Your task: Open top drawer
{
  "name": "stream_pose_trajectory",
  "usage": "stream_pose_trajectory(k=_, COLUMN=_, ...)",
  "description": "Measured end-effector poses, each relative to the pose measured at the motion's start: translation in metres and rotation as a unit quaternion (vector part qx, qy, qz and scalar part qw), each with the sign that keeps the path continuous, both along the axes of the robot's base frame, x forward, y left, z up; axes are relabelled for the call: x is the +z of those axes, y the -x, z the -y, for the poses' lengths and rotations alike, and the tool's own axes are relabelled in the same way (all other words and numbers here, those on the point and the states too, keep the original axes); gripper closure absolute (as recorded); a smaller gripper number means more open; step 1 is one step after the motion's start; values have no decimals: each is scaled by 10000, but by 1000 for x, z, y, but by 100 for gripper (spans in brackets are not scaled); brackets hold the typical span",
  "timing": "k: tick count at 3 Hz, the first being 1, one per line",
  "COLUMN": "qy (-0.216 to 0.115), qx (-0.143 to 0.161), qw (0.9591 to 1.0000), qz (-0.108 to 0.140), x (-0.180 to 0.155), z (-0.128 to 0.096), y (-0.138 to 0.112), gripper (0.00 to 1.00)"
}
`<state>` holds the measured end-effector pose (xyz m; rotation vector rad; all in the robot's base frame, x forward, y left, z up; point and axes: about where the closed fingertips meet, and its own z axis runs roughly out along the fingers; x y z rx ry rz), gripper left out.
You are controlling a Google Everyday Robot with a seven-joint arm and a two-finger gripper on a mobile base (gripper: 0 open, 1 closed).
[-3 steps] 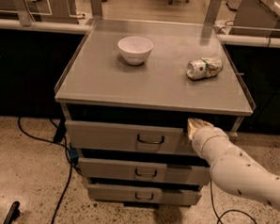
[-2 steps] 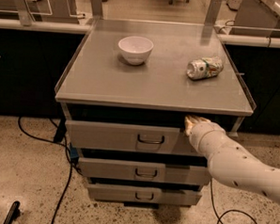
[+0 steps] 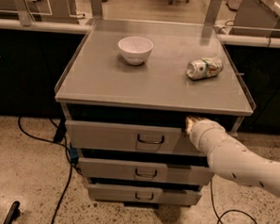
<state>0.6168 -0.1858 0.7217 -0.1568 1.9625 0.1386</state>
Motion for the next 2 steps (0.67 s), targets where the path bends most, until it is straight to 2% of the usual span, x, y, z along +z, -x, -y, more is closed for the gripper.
stream_pose_trajectory(k=1, qy=49, qx=-105, qw=9999, qz=-84, x=-12, z=4, y=-2, gripper=100)
stream_pose_trajectory(k=2, qy=247, qx=-230, qw=9991, qz=-270, x=-22, z=9, y=-4, gripper=100)
